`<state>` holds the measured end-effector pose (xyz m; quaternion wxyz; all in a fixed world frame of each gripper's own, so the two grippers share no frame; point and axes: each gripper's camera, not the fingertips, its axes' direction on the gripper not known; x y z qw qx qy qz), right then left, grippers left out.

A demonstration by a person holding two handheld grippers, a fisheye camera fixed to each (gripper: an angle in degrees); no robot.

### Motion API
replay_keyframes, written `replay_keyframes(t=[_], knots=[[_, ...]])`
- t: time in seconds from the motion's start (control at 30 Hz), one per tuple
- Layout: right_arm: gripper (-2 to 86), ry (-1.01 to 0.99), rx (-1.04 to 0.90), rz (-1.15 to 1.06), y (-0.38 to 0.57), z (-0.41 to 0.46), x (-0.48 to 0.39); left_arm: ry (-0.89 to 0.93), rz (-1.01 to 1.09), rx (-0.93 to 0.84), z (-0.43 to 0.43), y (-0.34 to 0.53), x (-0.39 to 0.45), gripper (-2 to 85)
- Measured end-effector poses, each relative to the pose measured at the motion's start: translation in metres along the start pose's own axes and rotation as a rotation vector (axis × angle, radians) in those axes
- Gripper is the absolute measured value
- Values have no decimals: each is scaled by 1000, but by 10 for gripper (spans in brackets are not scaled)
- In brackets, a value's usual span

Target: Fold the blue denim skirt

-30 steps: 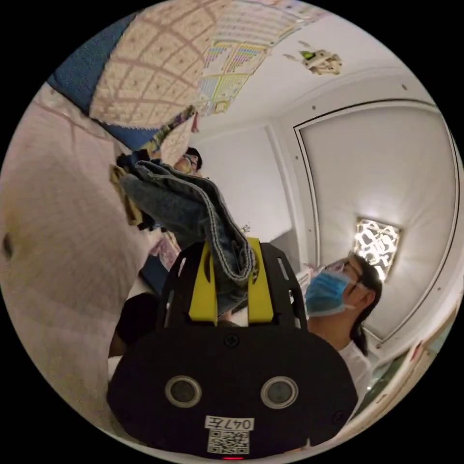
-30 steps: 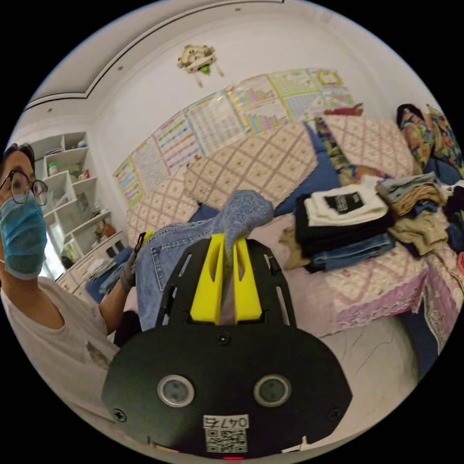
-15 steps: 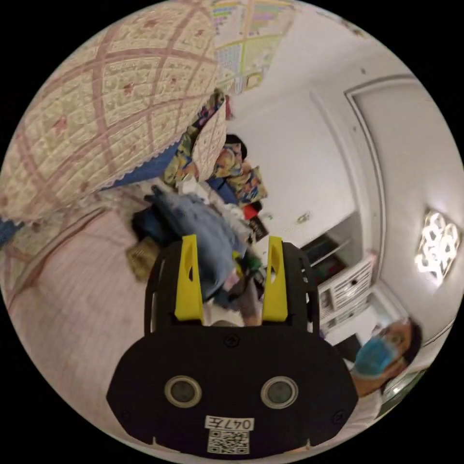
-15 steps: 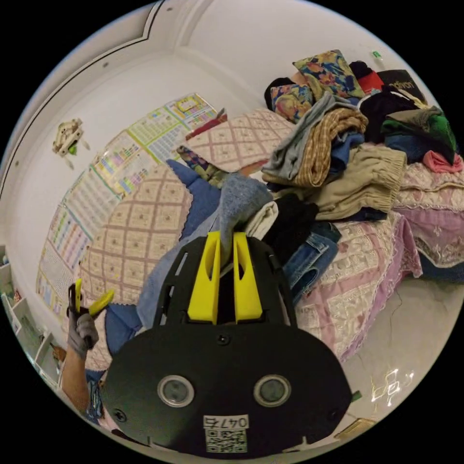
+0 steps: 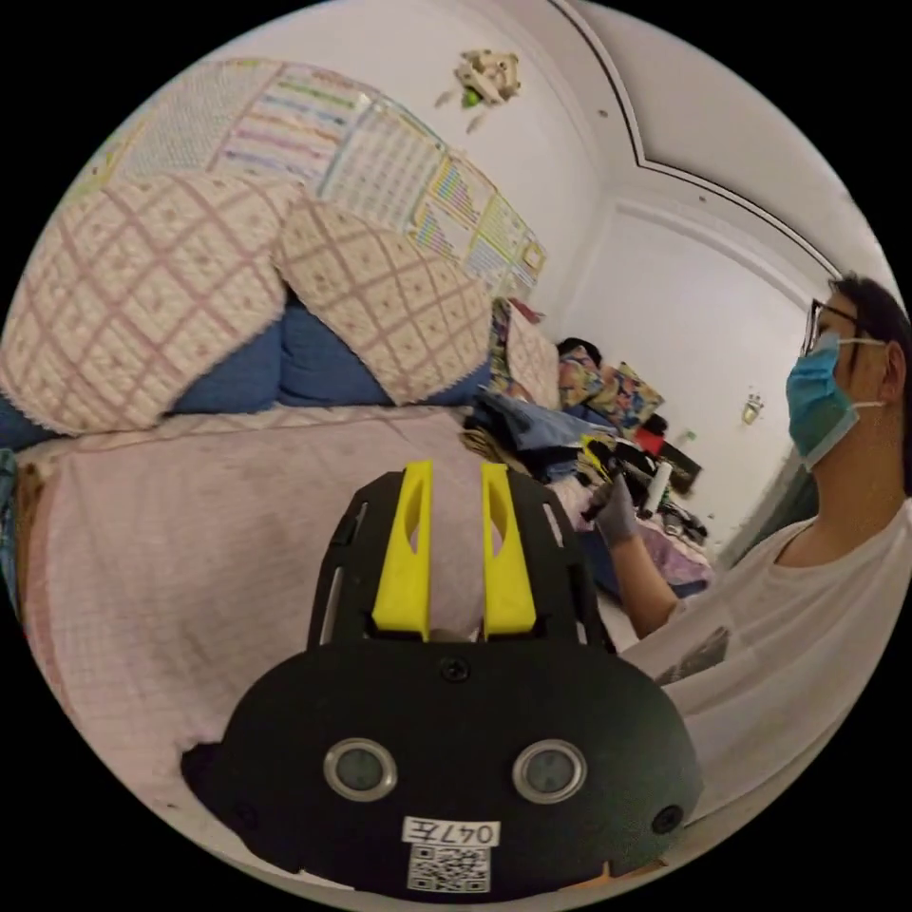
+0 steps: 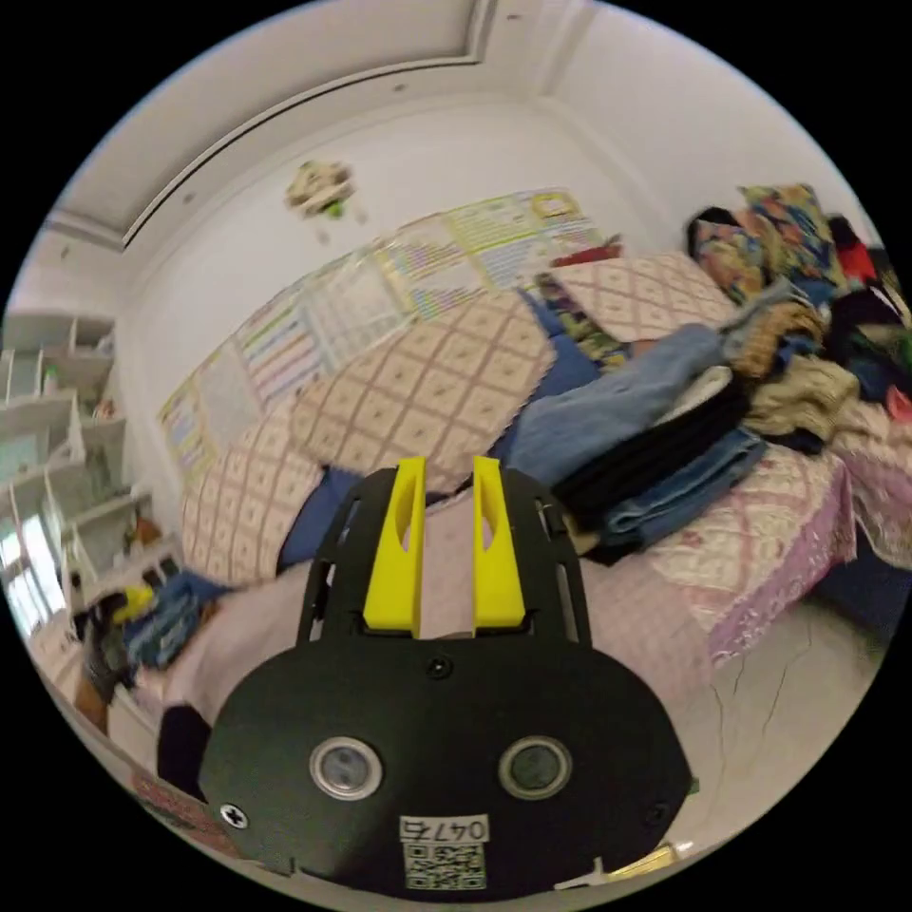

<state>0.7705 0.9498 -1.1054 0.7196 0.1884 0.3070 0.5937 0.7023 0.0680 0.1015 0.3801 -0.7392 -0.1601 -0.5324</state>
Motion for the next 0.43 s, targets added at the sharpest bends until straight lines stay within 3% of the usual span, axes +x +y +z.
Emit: replay_keyframes(t=[0.03,0.2,0.33,0.43], knots=[[23,-26,-44,-110,25,14,-39,-37,18,16,-19,9,1,55],[-8,-211,-55,-548,116,54,-168,-557,225,271,-194,111,40,-6],[-12,-448,-145,-744,179,102,-240,-798,169,238,-272,195,26,-3],[-12,-460,-300,-809,237,149,-274,-935,-14,170,-324,255,-10,29]])
